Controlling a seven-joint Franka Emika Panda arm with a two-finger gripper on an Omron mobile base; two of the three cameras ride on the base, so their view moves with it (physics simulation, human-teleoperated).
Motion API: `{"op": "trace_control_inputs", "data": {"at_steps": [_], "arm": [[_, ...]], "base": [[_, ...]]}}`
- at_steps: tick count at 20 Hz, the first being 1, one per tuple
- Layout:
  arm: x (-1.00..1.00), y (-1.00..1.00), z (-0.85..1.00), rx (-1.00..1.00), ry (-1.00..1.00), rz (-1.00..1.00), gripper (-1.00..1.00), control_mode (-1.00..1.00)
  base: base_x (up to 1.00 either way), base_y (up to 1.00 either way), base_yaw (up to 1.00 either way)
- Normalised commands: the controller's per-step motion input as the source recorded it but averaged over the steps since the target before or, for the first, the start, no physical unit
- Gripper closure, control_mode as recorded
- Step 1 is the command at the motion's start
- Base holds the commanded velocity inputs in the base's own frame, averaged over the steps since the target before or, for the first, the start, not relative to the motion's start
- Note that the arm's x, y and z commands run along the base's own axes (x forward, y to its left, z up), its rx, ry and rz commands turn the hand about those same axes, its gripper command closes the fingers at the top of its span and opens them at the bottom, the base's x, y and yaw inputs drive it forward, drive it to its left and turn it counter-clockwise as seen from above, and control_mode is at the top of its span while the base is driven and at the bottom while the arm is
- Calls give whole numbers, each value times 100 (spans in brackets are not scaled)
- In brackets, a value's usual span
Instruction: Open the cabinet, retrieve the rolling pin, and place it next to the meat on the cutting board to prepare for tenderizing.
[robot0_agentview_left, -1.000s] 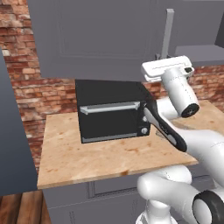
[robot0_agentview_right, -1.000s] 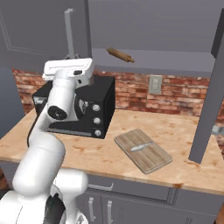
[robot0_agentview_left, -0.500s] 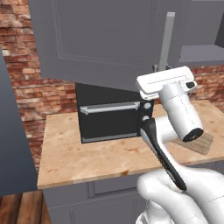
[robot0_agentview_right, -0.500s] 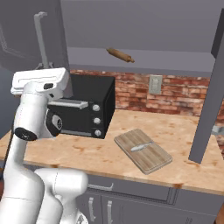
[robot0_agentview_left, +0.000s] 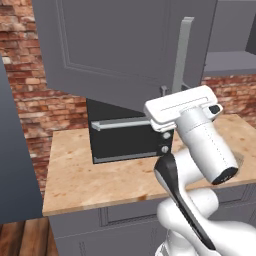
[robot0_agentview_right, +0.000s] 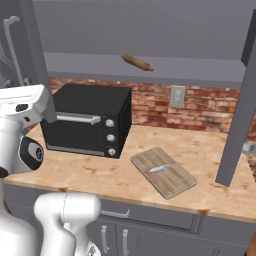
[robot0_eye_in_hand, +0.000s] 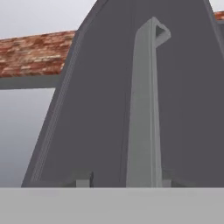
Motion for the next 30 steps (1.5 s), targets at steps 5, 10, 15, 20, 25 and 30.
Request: {"op": "trace_control_inputs", "data": {"at_steps": [5, 10, 15, 20, 25, 30], "arm": [[-3, 27, 6, 8, 0, 7, -100, -100], [-50, -2, 1, 9, -3, 4, -100, -100], [-80, -21, 0, 4, -5, 0, -100, -100], [-80, -45, 0, 3, -6, -1, -100, -100], [-90, -57, 0, 4, -2, 0, -100, -100], [-99, -70, -10, 5, 0, 0, -100, -100]], "base": [[0, 0, 0], [0, 0, 0], [0, 0, 0], [0, 0, 0], [0, 0, 0], [0, 0, 0]]}}
